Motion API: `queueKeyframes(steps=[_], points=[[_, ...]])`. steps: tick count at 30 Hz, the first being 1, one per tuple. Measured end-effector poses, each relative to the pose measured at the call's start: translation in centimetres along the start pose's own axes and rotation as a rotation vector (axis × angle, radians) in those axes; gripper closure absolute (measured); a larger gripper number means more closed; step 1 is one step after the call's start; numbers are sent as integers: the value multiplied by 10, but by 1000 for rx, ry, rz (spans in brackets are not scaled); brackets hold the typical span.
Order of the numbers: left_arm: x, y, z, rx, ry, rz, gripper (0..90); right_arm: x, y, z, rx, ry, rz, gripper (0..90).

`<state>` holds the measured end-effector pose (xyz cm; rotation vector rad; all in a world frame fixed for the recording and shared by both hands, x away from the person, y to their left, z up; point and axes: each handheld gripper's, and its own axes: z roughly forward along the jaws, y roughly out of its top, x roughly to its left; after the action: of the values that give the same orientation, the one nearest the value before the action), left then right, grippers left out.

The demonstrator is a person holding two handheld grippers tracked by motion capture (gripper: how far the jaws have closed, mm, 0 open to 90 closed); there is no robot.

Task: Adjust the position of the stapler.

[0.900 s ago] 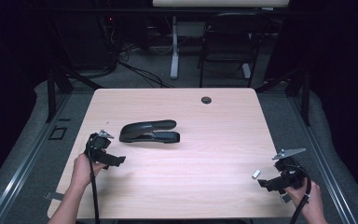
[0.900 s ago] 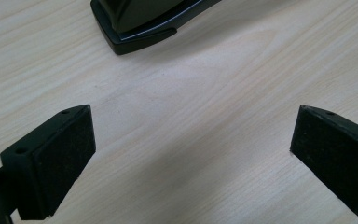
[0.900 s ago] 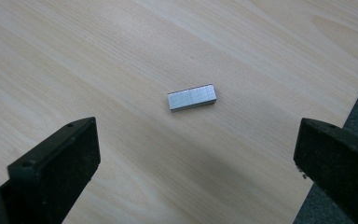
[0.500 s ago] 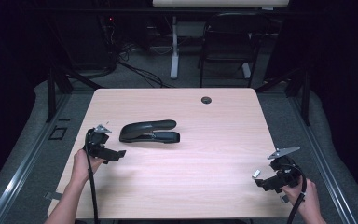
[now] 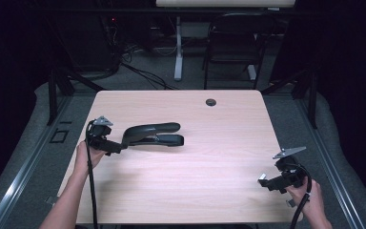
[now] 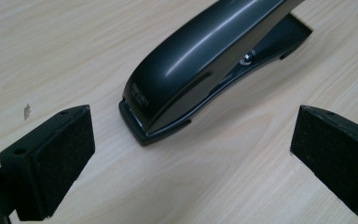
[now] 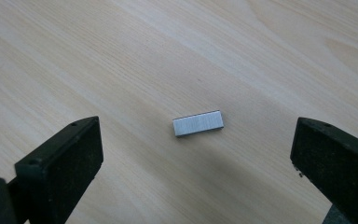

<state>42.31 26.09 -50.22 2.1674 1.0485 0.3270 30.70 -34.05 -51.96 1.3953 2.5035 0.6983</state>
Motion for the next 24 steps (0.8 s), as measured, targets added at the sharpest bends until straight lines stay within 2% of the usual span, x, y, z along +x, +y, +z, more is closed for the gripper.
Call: queueKeyframes(steps=[4, 6, 12, 17, 18, 22, 24], points=[[0, 8, -1, -41, -6, 19, 0, -1, -1, 1, -11, 7, 14, 19], [0, 12, 0, -48, -23, 30, 0, -1, -1, 1, -6, 7, 14, 19], [-1, 21, 11, -39, -58, 71, 0, 1, -1, 3, 11, 10, 16, 19], [-4, 27, 21, -29, -73, 102, 0, 1, -1, 4, 2, -4, 18, 19], [-4, 29, 23, -35, -77, 112, 0, 0, -2, 3, 9, 9, 12, 19], [-5, 36, 31, -41, -85, 116, 0, -1, -3, 4, 19, 9, 13, 19], [-6, 39, 36, -36, -92, 125, 0, -1, -4, 4, 8, 14, 23, 20]])
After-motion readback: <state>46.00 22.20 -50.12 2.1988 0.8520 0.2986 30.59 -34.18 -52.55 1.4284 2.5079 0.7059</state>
